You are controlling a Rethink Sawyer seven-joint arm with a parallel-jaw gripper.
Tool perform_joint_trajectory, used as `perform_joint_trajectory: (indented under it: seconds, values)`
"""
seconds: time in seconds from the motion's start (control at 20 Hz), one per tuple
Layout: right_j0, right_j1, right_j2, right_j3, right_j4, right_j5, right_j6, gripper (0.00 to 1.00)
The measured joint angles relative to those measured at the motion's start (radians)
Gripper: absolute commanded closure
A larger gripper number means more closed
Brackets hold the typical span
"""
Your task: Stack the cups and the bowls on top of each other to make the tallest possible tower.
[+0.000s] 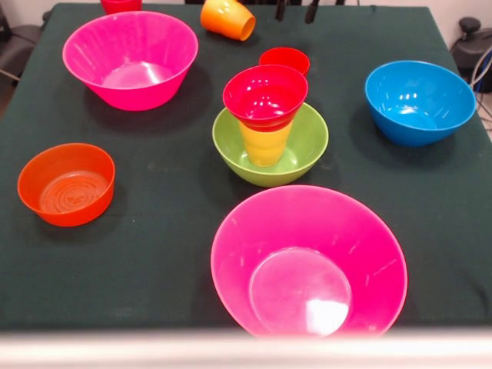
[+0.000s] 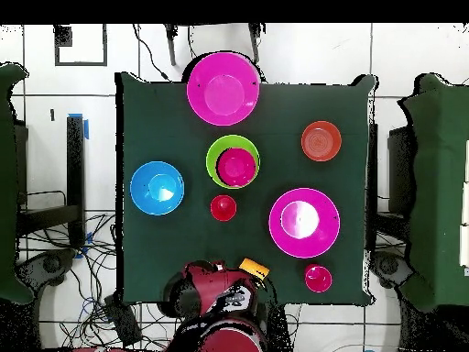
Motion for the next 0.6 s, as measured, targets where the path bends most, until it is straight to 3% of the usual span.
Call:
perform_joint_trajectory:
  seconds: [0.4, 0.6]
  values:
    - [-0.113, -0.026, 0.005, 0.047, -0.085, -0.049, 0.0, 0.0]
    - [-0.124, -0.046, 0.005, 0.06, -0.102, -0.049, 0.0, 0.0]
